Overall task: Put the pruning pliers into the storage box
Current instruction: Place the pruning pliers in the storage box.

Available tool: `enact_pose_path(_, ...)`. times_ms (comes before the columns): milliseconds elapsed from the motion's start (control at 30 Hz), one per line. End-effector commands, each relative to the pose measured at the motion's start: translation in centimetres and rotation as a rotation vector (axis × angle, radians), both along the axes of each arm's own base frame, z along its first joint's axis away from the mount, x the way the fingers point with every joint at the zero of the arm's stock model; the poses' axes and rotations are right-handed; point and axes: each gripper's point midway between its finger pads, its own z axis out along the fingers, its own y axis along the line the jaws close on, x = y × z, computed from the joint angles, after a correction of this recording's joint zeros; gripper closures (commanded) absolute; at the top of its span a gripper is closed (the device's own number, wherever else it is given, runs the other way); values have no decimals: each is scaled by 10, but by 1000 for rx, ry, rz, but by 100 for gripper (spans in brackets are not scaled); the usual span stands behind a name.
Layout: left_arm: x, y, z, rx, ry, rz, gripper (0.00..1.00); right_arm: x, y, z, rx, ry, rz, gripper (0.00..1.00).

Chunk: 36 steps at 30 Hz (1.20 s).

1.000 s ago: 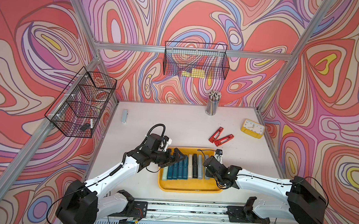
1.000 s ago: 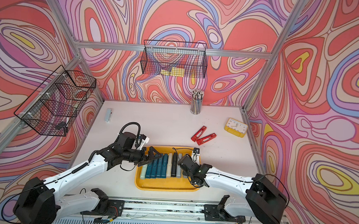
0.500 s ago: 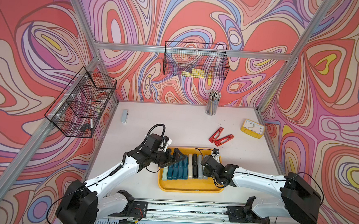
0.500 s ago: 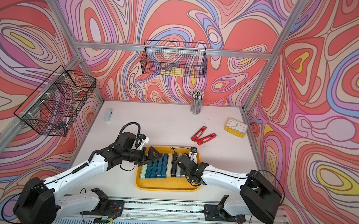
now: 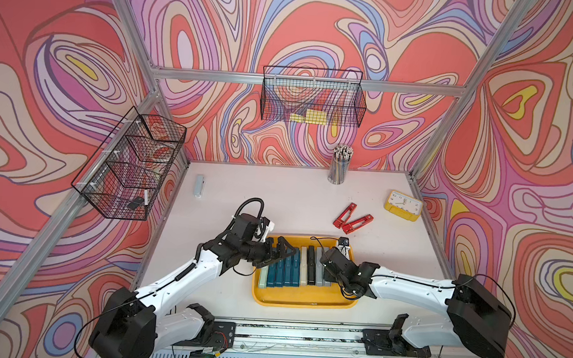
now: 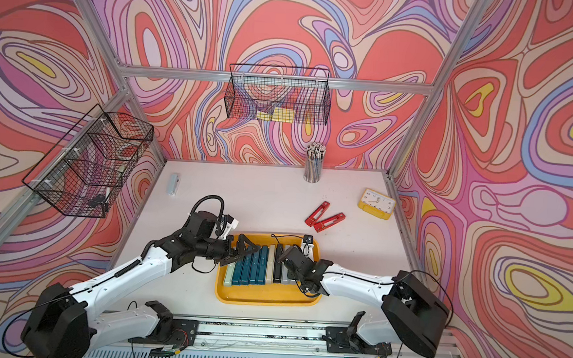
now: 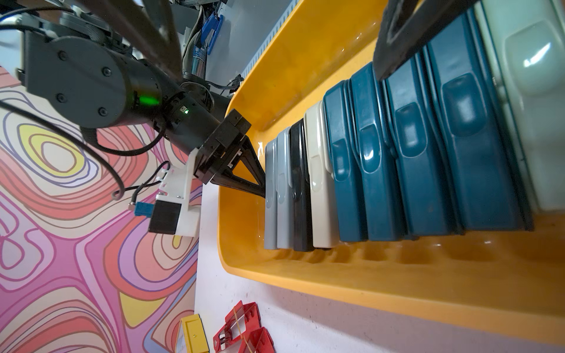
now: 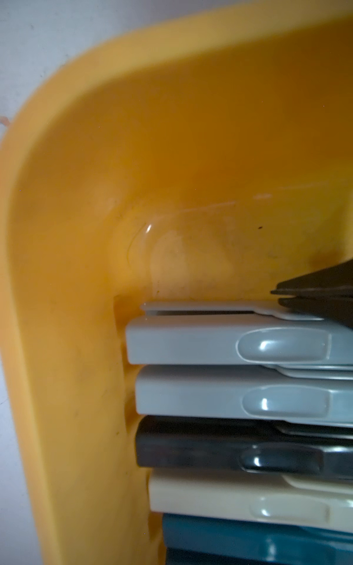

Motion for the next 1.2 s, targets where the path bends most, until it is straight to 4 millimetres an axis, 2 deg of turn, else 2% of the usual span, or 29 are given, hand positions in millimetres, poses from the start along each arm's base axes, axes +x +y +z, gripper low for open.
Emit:
enact_pose_path(0,2,-2,4,-7,-22,4,1,3,3,7,0,-15,2,100)
enact_pose_path(267,7,-3,6,-1,-38,-5,1,2,-5,25,-21,-27,-6,100)
enact_pose_path(400,12,-6,15,17,-67,-34,1,3,-7,38,-20,-43,-9,100)
enact_pose_path(567,22,-12,28,44,-98,-74,1,7,-9,68,-26,-86,-3,98)
enact_pose_path(667,30,-20,37,34,-118,-105,1,15,-9,90,-54,-125,10,93)
enact_pose_path(933,51,-37,59,23,-162,-153,1,63,-17,117,-80,-129,20,79)
enact_pose_path(1167,74,-38,72,56,-199,-143,1,114,-33,126,-65,-135,30,67)
